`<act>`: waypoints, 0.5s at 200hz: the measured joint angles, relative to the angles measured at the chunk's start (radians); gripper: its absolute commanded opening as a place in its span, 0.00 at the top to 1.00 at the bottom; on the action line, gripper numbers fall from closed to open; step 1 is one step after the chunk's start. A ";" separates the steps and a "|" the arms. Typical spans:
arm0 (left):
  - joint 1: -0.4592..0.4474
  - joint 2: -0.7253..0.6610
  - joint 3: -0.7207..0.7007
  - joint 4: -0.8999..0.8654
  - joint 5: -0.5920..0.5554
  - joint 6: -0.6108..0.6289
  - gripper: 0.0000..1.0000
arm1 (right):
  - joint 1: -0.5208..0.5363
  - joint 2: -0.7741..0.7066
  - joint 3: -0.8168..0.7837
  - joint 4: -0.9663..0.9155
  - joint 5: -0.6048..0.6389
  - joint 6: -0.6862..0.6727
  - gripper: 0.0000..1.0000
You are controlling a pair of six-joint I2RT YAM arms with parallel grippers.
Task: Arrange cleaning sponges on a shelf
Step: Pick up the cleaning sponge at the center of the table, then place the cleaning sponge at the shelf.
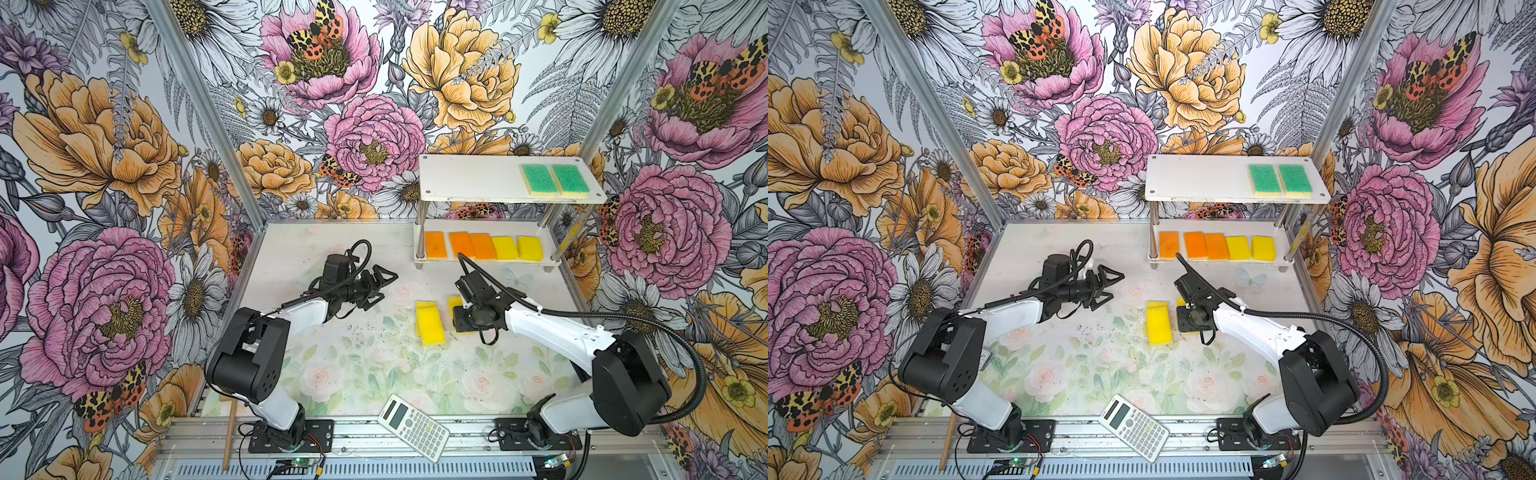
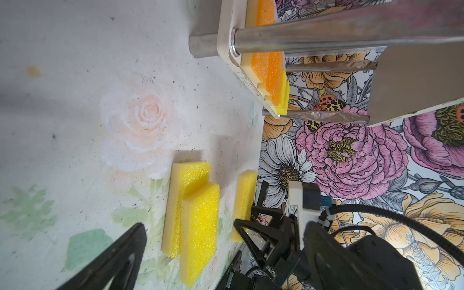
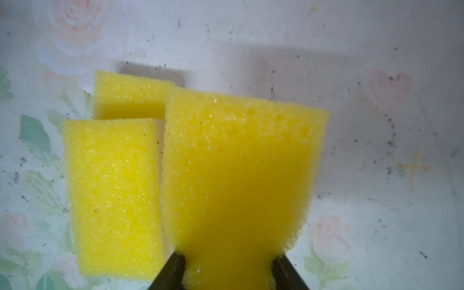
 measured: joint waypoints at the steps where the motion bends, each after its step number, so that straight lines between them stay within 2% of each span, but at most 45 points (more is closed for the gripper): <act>1: 0.000 0.000 0.000 0.000 0.000 0.000 0.01 | -0.002 -0.002 0.004 -0.003 -0.001 -0.001 0.54; 39: 0.004 0.000 0.000 0.000 0.001 0.000 0.01 | -0.042 -0.039 0.144 -0.116 -0.003 -0.059 0.54; 100: 0.027 0.000 0.000 0.000 0.001 0.003 0.01 | -0.080 -0.039 0.563 -0.319 0.079 -0.201 0.53</act>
